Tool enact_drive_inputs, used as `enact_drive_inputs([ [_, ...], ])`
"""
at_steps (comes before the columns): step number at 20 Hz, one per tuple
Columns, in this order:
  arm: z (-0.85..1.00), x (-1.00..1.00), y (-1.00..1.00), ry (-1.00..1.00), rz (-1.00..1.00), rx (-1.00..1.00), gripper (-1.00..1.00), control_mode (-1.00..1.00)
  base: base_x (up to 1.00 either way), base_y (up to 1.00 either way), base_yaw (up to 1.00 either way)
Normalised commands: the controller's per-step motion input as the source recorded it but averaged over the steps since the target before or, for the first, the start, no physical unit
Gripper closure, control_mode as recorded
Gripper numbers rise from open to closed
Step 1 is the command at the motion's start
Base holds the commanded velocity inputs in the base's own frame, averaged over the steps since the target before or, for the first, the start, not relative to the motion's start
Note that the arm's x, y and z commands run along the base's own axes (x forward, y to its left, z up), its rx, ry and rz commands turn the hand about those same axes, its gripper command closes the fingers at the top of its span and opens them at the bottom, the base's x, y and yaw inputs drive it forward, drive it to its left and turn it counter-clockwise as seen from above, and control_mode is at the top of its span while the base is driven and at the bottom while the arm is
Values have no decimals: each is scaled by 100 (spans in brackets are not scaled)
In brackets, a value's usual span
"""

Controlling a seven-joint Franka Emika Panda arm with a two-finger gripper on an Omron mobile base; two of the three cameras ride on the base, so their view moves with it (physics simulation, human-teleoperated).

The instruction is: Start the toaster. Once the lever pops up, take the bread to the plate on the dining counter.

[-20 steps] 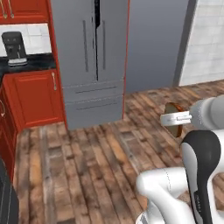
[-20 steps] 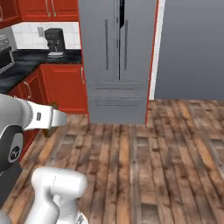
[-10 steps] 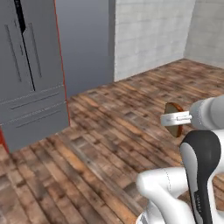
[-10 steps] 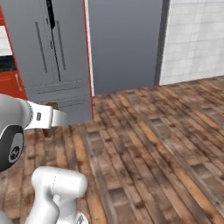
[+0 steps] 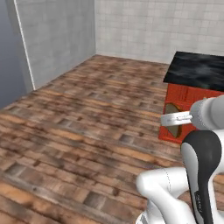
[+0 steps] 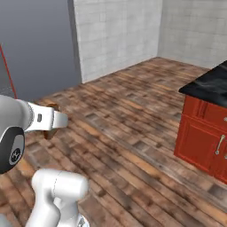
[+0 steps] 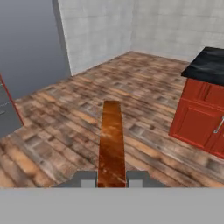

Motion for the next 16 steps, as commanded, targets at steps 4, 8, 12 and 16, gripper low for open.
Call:
enact_drive_inputs([
  [4,0,0,0,0,0,0,100,100,-1,0,-66],
  [8,0,0,0,0,0,0,100,100,0,0,-54],
  [12,0,0,0,0,0,0,100,100,17,16,-44],
  [16,0,0,0,0,0,0,100,100,56,64,-27],
])
